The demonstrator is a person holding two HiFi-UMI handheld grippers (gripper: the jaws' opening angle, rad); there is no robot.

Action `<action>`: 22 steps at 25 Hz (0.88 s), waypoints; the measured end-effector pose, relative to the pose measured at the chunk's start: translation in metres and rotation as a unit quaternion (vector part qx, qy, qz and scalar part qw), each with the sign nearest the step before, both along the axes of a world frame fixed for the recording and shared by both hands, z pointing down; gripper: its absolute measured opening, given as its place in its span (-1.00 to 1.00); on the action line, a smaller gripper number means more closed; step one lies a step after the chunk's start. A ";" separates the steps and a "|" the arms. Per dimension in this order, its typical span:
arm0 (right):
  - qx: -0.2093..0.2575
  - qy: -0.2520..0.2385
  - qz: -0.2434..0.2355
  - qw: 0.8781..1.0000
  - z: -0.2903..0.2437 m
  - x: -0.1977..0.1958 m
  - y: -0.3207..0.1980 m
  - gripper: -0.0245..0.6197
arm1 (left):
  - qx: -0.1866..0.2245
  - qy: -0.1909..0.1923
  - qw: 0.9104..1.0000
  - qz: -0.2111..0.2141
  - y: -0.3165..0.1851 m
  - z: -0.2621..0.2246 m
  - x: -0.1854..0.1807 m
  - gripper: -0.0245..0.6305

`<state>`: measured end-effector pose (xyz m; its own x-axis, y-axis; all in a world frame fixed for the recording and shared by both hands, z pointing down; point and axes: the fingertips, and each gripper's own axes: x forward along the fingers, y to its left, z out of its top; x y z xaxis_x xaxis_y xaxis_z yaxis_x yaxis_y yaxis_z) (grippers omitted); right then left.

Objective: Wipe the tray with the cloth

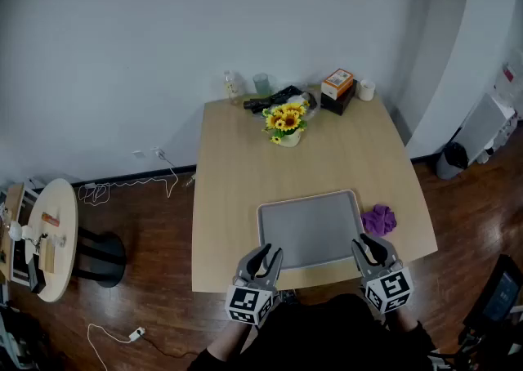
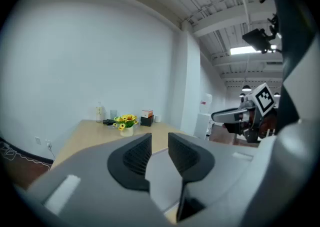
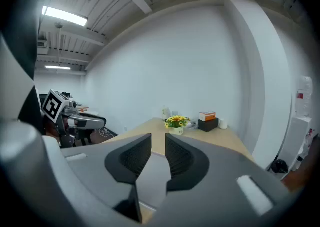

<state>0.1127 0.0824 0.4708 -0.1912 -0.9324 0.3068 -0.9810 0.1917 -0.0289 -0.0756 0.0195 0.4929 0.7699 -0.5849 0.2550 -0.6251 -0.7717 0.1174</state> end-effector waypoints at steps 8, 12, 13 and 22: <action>-0.030 0.022 0.003 0.999 0.032 0.052 -0.059 -0.59 | -0.024 -0.007 0.999 -0.035 -0.054 0.008 0.024 -0.66; -0.157 0.135 0.045 0.977 0.135 0.149 -0.076 -0.28 | -0.012 -0.021 0.999 -0.035 -0.057 0.002 0.043 -0.66; -0.209 0.140 0.050 0.967 0.171 0.172 -0.074 -0.21 | -0.013 -0.025 0.999 -0.035 -0.057 0.002 0.044 -0.66; -0.370 0.090 0.020 0.925 0.293 0.208 -0.058 -0.50 | -0.032 -0.037 0.997 -0.062 -0.075 0.012 0.041 -0.66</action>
